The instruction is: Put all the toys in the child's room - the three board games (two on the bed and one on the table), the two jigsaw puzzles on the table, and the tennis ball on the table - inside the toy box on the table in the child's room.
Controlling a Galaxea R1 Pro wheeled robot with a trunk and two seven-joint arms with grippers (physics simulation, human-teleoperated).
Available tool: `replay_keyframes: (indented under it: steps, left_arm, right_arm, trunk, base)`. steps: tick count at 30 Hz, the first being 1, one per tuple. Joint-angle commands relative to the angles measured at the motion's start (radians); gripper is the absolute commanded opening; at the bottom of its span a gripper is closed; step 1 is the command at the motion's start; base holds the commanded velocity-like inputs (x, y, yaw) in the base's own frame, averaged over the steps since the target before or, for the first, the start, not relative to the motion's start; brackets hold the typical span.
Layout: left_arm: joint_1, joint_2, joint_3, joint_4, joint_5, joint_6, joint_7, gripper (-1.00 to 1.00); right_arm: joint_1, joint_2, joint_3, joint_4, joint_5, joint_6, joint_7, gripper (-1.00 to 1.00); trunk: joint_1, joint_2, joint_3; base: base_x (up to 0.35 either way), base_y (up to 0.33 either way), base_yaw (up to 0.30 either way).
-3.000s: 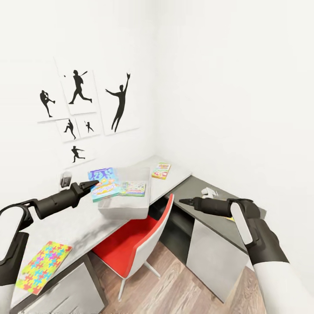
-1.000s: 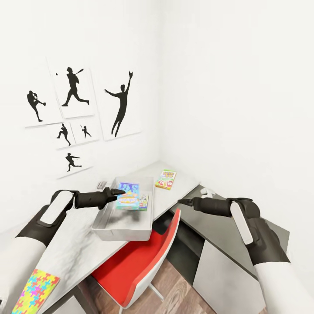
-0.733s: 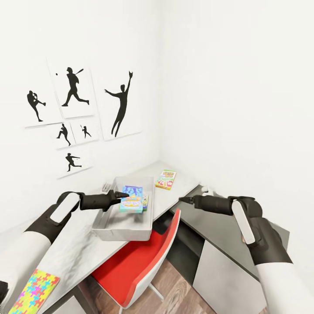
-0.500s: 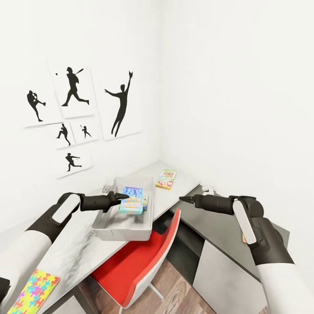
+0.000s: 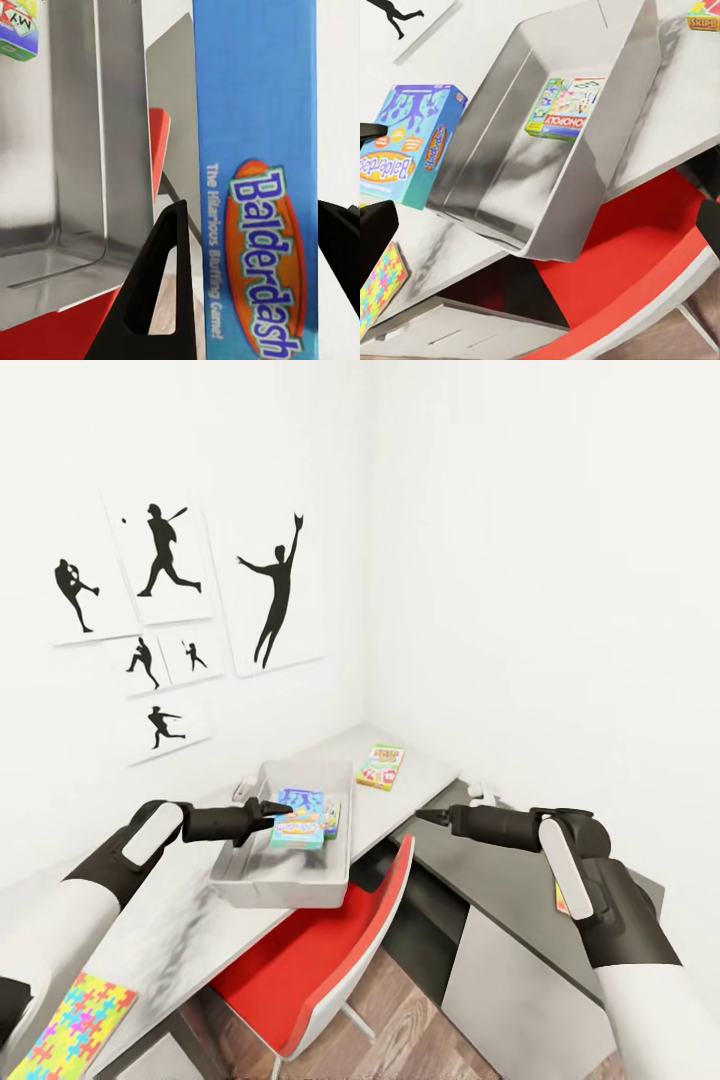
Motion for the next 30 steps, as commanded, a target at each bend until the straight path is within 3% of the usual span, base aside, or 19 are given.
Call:
replay_keyframes:
  steps: [1, 5, 10, 14, 17, 30]
  left_arm:
    - [-0.005, 0.0, -0.004, 0.002, -0.007, -0.001, -0.008, -1.0]
    - [-0.029, -0.006, -0.005, 0.022, -0.008, 0.0, -0.006, -1.0]
    - [-0.072, -0.034, -0.009, 0.079, -0.01, 0.0, -0.006, -1.0]
    - [-0.105, -0.046, -0.011, 0.112, -0.025, 0.0, -0.006, -1.0]
    - [-0.139, -0.056, -0.011, 0.153, -0.056, 0.001, -0.009, -1.0]
    - [-0.163, -0.084, -0.012, 0.19, -0.081, 0.0, -0.011, -1.0]
  right_arm:
    - [-0.001, 0.0, -0.001, -0.001, 0.006, 0.004, 0.008, 1.0]
    - [-0.001, -0.001, -0.001, -0.014, 0.006, 0.004, 0.009, 1.0]
    - [0.001, 0.0, 0.001, -0.053, 0.006, 0.004, 0.009, 1.0]
    - [0.009, 0.001, 0.003, -0.074, 0.006, 0.004, 0.009, 1.0]
    - [0.016, 0.002, 0.006, -0.096, 0.006, 0.004, 0.009, 1.0]
    - [0.022, 0.001, 0.005, -0.115, 0.006, 0.004, 0.008, 1.0]
  trunk:
    - [0.001, -0.002, -0.004]
    - [0.001, -0.002, -0.01]
    - [0.001, -0.002, -0.018]
    - [0.001, -0.002, -0.024]
    - [0.001, -0.002, -0.029]
    - [0.001, -0.002, -0.05]
  base:
    - [0.0, 0.0, 0.0]
    - [0.0, 0.0, 0.0]
    - [0.0, 0.0, 0.0]
    - [0.0, 0.0, 0.0]
    - [0.0, 0.0, 0.0]
    - [0.0, 0.0, 0.0]
